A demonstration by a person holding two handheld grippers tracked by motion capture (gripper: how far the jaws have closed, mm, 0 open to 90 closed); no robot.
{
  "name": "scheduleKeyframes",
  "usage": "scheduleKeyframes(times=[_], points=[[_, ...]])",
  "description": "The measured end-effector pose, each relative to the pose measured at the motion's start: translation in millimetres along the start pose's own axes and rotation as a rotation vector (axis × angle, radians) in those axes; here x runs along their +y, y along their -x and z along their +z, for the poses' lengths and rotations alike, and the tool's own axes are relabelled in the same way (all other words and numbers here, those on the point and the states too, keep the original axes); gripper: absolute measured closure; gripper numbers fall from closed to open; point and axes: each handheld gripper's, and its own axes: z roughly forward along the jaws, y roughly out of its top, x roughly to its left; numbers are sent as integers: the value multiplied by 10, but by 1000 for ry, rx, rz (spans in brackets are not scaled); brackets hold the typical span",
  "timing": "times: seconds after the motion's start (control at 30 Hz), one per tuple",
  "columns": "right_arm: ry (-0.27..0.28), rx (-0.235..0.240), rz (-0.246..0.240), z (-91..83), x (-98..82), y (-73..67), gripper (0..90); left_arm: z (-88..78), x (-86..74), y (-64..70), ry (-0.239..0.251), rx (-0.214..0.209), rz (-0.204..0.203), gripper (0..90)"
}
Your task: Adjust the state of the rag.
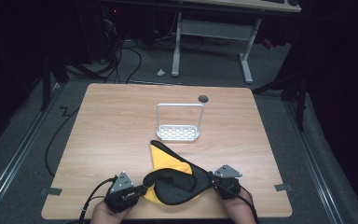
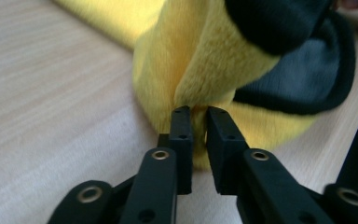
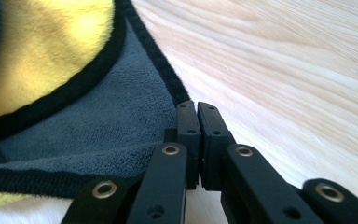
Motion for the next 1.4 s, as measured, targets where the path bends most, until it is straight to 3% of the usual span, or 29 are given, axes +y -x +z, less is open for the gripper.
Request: scheduleKeyframes(times=[0.1,0.2,0.23,0.33,0.5,0.53,0.57,0.77,0.87,1.0,1.07,1.13,1.17,1.2,1.23,1.27,1.4], points=[[-3,-5,-1,-34,-32,27,892,-4,-52,5,-20,11,-13,749],[3,22,27,-52,-62,72,889,-11,-113,-34,-20,31,-42,684],[7,32,24,-77,-89,78,864,-25,-112,-59,-9,44,-58,637],[18,33,28,-114,-134,92,827,-97,-66,-118,39,80,-75,608],[64,39,110,-184,-150,201,778,-242,108,-264,127,121,-106,553],[68,38,118,-186,-152,207,775,-288,203,-297,162,121,-106,552],[68,38,118,-186,-152,207,775,-288,203,-297,162,121,-106,547],[79,31,120,-206,-149,201,765,-272,543,-253,229,85,-70,516],[82,26,101,-211,-133,164,763,-224,646,-181,237,62,-46,505],[70,35,89,-177,-121,122,751,-133,787,-48,217,-7,-8,431],[68,38,83,-171,-120,117,748,-61,834,28,185,-32,31,438],[60,44,68,-151,-115,83,733,78,847,86,102,-13,87,477],[60,44,68,-151,-115,83,733,78,847,86,102,-13,87,536],[57,45,65,-145,-114,77,729,124,832,84,70,-3,97,536],[45,47,57,-118,-114,61,724,141,819,80,59,4,100,692],[45,47,57,-118,-114,61,724,147,794,67,56,17,100,692],[21,46,38,-66,-108,61,740,42,701,-23,83,45,74,831]])
